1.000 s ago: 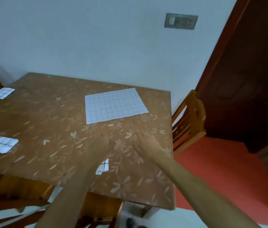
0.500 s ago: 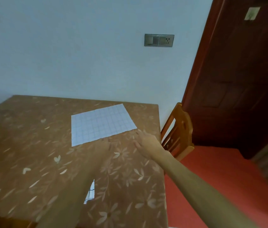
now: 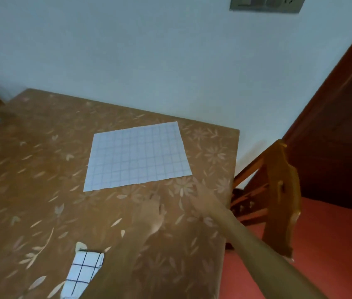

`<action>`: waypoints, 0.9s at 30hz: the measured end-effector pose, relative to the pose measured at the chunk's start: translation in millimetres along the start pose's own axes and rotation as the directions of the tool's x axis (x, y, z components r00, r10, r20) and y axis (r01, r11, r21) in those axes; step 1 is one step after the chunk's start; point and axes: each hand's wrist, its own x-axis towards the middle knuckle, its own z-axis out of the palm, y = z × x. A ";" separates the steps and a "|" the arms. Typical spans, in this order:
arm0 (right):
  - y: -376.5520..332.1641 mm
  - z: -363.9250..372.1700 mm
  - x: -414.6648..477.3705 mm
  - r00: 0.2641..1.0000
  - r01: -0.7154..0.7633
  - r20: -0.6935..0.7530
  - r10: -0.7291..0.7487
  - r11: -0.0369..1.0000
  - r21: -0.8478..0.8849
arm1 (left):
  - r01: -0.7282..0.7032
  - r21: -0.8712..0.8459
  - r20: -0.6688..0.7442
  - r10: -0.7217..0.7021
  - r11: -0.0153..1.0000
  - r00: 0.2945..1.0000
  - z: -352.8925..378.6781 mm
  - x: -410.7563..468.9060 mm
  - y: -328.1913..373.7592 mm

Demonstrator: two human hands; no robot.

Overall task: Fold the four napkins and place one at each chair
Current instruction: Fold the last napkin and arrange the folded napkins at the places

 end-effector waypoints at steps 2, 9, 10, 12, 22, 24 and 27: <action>12.7 5.3 26.4 0.999 -0.033 0.032 0.031 0.998 0.053 | 0.015 0.012 0.079 -0.016 1.000 0.997 9.3 9.3 21.4; 33.9 16.0 92.2 0.994 -0.095 0.077 0.077 0.961 0.259 | -0.030 0.011 0.089 0.029 1.000 0.996 47.2 88.1 51.3; 35.4 14.7 99.7 0.994 -0.094 0.080 0.074 0.955 0.280 | -0.035 0.021 0.076 0.033 0.999 0.997 50.2 100.7 54.9; 39.0 15.1 113.4 0.997 -0.074 0.053 0.061 0.953 0.293 | -0.038 0.051 0.049 0.036 0.998 0.998 54.3 123.8 60.7; 73.1 30.9 134.8 0.998 0.049 0.024 -0.053 0.988 0.144 | -0.151 0.094 -0.181 0.166 0.984 0.969 78.2 158.4 49.8; 72.0 29.9 133.2 0.997 0.072 -0.003 -0.072 0.984 0.164 | -0.190 0.113 -0.210 0.210 0.975 0.955 77.9 152.3 50.3; 71.5 32.2 125.7 0.989 0.140 0.046 -0.143 0.987 0.073 | -0.214 0.060 -0.176 0.222 0.975 0.959 82.9 138.2 48.6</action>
